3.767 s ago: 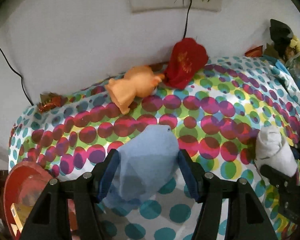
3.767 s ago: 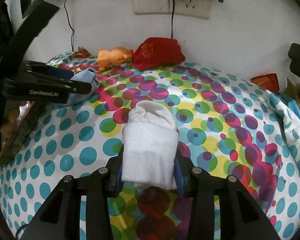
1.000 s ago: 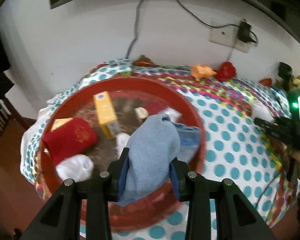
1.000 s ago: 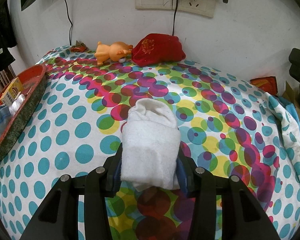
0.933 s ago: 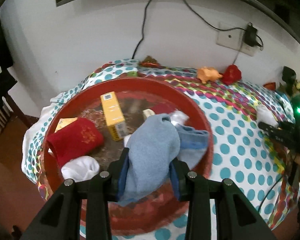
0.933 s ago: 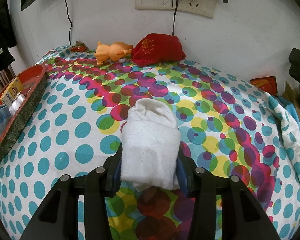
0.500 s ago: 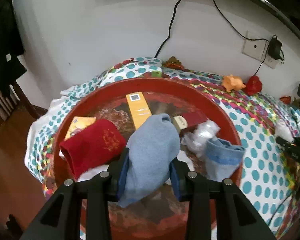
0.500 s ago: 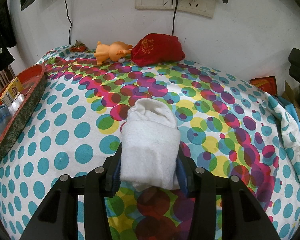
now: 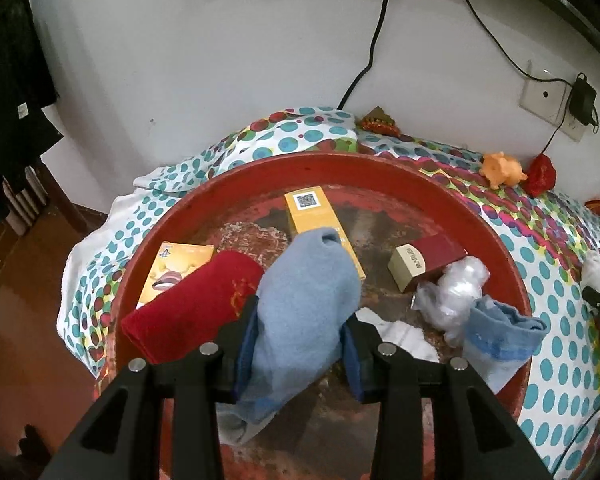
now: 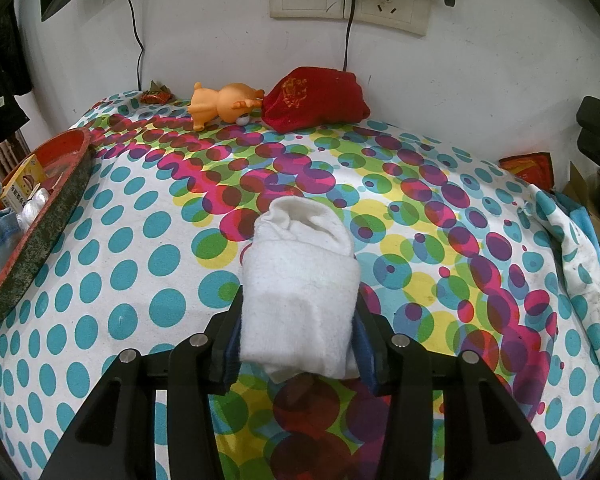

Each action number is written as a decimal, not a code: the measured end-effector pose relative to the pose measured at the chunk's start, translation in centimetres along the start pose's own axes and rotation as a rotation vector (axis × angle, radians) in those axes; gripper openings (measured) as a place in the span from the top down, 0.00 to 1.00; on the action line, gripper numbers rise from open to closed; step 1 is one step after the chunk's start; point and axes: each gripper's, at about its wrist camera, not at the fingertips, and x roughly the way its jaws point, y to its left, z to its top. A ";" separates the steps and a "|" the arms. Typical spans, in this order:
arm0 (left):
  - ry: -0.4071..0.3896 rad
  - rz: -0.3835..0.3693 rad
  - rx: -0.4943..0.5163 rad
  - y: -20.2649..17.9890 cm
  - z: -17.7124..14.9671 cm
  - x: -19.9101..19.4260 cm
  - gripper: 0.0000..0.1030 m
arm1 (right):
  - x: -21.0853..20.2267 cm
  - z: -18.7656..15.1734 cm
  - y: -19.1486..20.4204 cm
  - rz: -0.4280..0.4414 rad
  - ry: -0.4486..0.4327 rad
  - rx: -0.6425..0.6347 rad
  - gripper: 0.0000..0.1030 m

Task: Organize objects
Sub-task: 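Lower the light blue sock onto the tray and open the left gripper, then carry the white sock over the tray, lower it and open the right gripper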

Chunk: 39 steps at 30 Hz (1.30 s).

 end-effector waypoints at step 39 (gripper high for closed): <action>-0.103 0.020 0.028 2.3 -4.9 -6.2 0.45 | -3.4 0.2 3.1 0.046 -0.045 -0.007 0.68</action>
